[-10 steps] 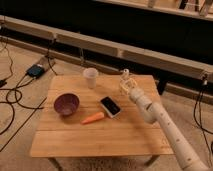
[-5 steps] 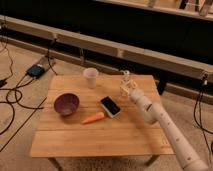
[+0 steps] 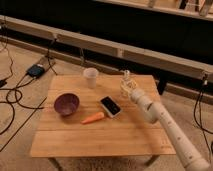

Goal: Stand the bottle upright

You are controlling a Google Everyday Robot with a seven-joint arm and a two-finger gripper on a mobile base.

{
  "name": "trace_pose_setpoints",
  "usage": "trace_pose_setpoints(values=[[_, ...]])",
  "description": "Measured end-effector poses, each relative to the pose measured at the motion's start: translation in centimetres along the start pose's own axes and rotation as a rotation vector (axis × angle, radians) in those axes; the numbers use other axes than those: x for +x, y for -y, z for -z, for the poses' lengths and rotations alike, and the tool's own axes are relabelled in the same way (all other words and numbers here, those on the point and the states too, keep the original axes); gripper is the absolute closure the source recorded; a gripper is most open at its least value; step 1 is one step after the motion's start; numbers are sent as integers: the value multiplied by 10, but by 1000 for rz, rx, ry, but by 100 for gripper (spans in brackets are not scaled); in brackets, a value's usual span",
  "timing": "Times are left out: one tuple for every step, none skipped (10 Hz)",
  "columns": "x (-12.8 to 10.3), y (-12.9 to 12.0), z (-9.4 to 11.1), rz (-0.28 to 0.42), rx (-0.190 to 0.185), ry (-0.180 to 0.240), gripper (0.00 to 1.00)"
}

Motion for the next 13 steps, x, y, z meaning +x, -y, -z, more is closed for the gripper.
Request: trace_pose_setpoints(values=[[-1,0,0,0,1,5,100],[0,0,1,0,2,10,100],[0,1,1,-1,3,12,100],[0,1,1,-3,3,12,100],[0,1,2,-6,2,11,100],[-1,1,2,-9,2,9,100],[-1,2,2,-10,3,7,100],[-1,3,2,-8,7,4,100],[-2,4,3,-7,10,3,100],[-2,5,3,-5,12,3,100],[-4,7,4,-2,19,5,95],[-4,8,4,0,22,5,88],[-5,8,4,3,26,5,75]])
